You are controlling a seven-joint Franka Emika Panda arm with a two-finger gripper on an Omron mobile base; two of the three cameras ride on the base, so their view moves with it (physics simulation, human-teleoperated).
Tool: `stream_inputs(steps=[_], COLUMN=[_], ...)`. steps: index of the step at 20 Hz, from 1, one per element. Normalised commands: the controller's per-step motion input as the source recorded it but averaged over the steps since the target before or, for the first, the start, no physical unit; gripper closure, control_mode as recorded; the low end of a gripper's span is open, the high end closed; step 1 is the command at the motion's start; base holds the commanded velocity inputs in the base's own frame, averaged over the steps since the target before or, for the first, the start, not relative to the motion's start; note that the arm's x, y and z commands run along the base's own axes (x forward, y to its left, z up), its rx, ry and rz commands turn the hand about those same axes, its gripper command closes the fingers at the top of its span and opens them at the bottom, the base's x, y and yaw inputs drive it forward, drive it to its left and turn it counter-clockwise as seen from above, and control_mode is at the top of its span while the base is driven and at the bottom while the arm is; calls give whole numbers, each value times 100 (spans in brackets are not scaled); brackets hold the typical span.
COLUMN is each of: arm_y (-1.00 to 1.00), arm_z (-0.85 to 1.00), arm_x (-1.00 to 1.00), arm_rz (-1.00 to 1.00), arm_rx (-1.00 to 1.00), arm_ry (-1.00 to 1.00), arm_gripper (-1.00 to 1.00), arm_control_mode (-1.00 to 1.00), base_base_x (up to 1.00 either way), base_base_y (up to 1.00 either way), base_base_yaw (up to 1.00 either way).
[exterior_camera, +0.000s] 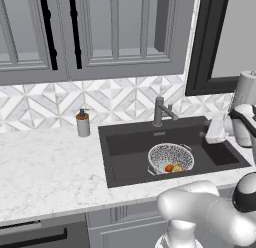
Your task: Put the colander in the sink, put the kiwi, tangerine in the colander, and turn on the sink faucet and pour water over the colander.
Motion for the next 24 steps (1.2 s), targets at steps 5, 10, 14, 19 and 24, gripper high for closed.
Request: stream_inputs(steps=[5,10,14,19,24], arm_y=[10,6,21,13,0], arm_z=[1,1,0,8,0], arm_x=[30,28,18,30,42], arm_rz=[0,0,0,-3,-1], arm_rx=[7,11,7,0,2], arm_ry=[-11,-12,-15,-1,0], arm_gripper=[-100,-100,-100,-100,-100], arm_control_mode=[-100,-100,-100,-100,-100], base_base_x=[0,0,0,0,0], base_base_y=[0,0,0,0,0], base_base_yaw=[0,0,0,0,0])
